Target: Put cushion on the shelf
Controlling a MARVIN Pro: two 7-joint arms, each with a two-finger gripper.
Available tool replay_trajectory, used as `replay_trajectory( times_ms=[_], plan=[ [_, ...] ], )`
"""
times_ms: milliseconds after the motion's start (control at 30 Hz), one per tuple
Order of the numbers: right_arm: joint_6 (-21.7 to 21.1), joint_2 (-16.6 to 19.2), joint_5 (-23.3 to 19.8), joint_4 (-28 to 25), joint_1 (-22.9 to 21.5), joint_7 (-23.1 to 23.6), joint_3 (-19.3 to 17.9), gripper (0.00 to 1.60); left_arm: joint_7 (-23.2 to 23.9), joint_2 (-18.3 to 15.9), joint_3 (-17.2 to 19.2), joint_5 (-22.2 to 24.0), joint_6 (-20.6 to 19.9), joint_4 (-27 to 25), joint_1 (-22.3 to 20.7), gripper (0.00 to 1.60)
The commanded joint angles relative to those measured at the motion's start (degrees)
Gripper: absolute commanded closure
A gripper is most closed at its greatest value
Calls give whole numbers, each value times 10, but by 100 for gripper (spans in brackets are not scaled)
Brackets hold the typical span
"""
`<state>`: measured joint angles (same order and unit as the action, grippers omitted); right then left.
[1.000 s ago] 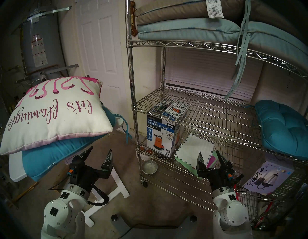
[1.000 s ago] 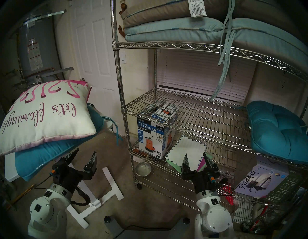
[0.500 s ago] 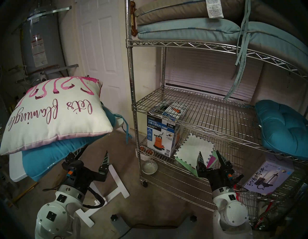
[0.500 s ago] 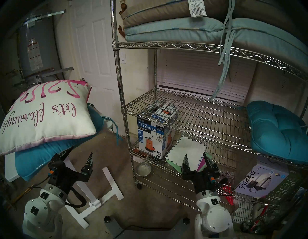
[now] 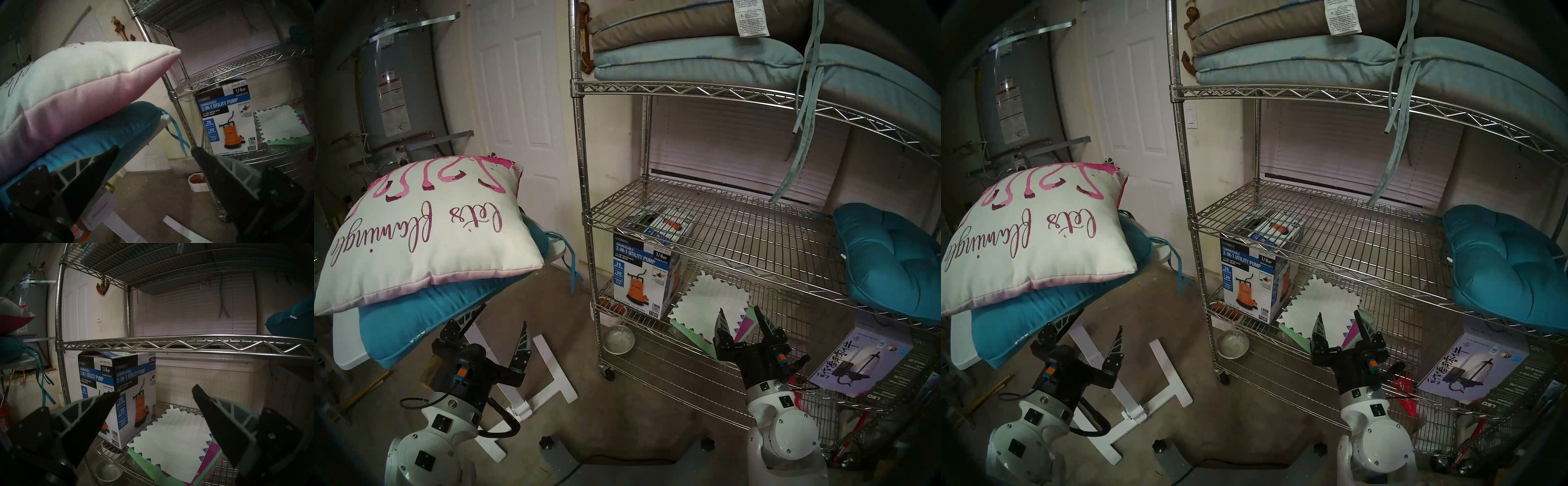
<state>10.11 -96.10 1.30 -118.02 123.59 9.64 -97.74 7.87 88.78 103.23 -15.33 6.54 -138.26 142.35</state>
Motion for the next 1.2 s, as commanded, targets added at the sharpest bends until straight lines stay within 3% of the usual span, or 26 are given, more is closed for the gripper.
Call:
replay_trajectory(
  times_ms=[0,733,1167],
  plan=[
    [2,0,0,-9,-2,0,0,0,-27,8,8,-13,46,-17,7,0],
    [3,0,0,-6,-4,0,0,0,-108,47,102,-26,143,-17,53,0],
    [3,0,0,-5,-4,0,0,0,-147,88,168,-21,180,-17,107,0]
  ],
)
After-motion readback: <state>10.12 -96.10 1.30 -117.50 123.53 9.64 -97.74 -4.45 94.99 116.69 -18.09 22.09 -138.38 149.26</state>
